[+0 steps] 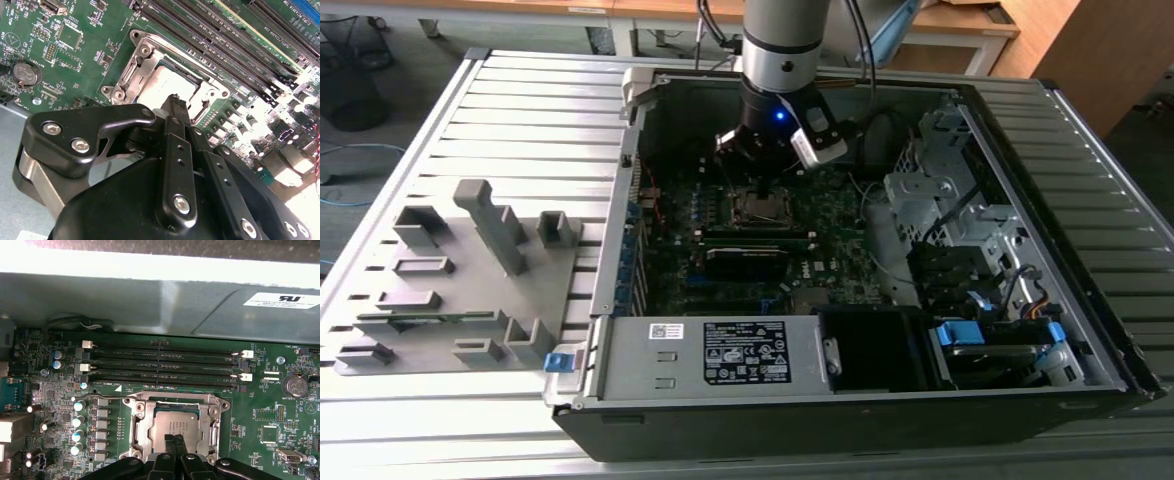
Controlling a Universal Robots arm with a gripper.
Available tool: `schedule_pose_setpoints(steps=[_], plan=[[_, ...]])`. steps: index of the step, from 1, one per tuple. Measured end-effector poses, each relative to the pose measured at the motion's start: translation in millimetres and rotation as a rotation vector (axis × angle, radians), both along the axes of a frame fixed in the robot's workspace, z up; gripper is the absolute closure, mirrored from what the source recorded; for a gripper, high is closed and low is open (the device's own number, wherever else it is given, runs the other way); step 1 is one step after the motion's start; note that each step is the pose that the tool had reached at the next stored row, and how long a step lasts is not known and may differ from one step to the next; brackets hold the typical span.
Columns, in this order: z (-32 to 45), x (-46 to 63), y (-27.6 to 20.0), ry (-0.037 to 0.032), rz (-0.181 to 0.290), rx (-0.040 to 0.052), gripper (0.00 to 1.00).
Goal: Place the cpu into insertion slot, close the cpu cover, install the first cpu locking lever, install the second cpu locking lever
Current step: 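Install the first cpu locking lever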
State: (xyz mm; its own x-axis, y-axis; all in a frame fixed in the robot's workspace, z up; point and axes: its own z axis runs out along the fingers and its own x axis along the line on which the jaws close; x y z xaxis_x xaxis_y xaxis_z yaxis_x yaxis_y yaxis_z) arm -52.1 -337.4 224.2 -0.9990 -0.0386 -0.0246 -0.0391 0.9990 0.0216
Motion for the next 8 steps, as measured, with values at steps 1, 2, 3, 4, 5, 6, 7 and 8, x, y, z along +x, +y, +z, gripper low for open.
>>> schedule_pose_setpoints(steps=[1, 2, 3, 4, 5, 6, 7, 8], plan=[[0.0, 0.0, 0.0, 0.0, 0.0, 0.0, 0.89], [0.4, 0.0, -0.1, 0.0002, 0.0, -0.0004, 0.89], [1.2, 0.0, -0.1, 0.0003, 0.0, -0.0006, 0.89], [2.2, 0.0, 0.0, 0.0001, 0.0, -0.0003, 0.89], [3.3, 0.0, 0.0, 0.0001, 0.0, -0.0001, 0.89], [4.5, 0.0, 0.0, 0.0, 0.0, 0.0, 0.89], [5.8, 0.0, 0.0, 0.0, 0.0, 0.0, 0.89], [7.0, 0.0, 0.0, 0.0, 0.0, 0.0, 0.89]])
